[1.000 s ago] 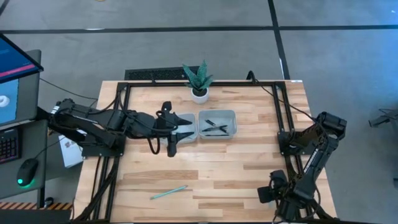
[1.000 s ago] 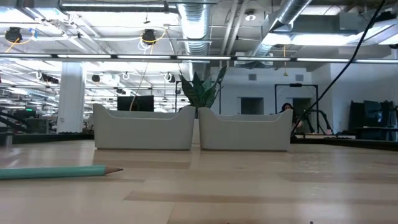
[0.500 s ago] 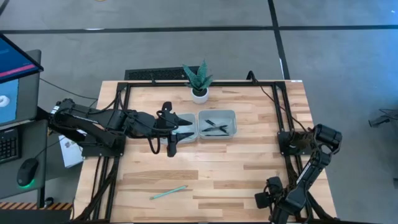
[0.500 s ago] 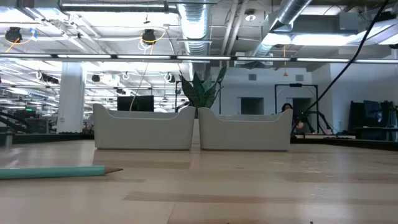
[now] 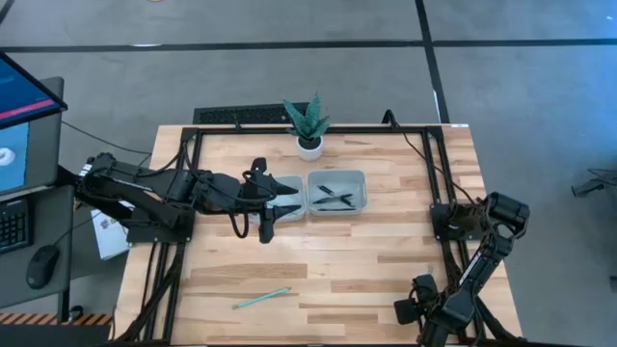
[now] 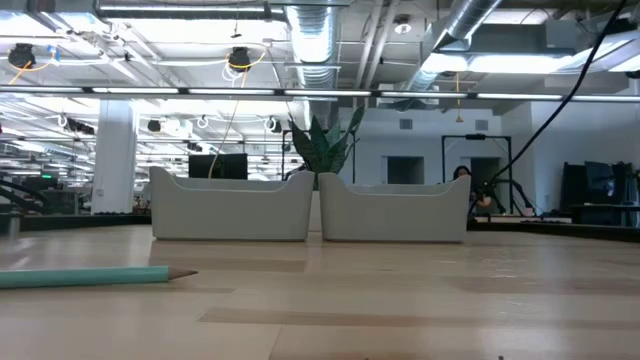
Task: Sort pens & pencils
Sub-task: Put the blue pencil into the left gray bin
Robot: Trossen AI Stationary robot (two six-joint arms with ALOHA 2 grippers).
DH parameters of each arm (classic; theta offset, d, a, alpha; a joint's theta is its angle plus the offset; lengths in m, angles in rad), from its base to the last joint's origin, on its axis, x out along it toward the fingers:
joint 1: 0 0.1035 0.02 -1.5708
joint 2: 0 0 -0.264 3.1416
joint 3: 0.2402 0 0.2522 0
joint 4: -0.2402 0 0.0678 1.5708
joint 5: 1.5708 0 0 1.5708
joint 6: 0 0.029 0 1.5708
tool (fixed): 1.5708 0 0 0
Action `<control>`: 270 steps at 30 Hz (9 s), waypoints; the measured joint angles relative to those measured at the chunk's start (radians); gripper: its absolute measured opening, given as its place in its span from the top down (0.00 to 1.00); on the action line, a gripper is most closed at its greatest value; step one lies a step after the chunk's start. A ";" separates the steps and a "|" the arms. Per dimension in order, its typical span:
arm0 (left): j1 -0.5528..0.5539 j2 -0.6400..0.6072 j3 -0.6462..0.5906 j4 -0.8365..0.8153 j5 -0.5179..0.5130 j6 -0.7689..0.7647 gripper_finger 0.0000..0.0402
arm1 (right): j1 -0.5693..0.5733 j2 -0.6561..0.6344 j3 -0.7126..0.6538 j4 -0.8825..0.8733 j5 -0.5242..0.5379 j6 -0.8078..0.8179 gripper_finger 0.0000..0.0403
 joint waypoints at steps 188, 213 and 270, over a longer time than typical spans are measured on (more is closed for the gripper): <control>0.005 -0.218 0.000 -0.699 -0.133 0.043 0.58 | -1.012 -0.323 0.004 0.777 -0.201 -1.866 0.88; 0.035 0.101 0.115 -0.845 0.030 0.228 0.58 | -1.022 -0.323 0.004 0.644 -0.245 -1.791 0.88; 0.018 0.310 0.277 -0.820 -0.143 0.493 0.31 | -1.032 -0.324 0.004 0.603 -0.244 -1.615 0.88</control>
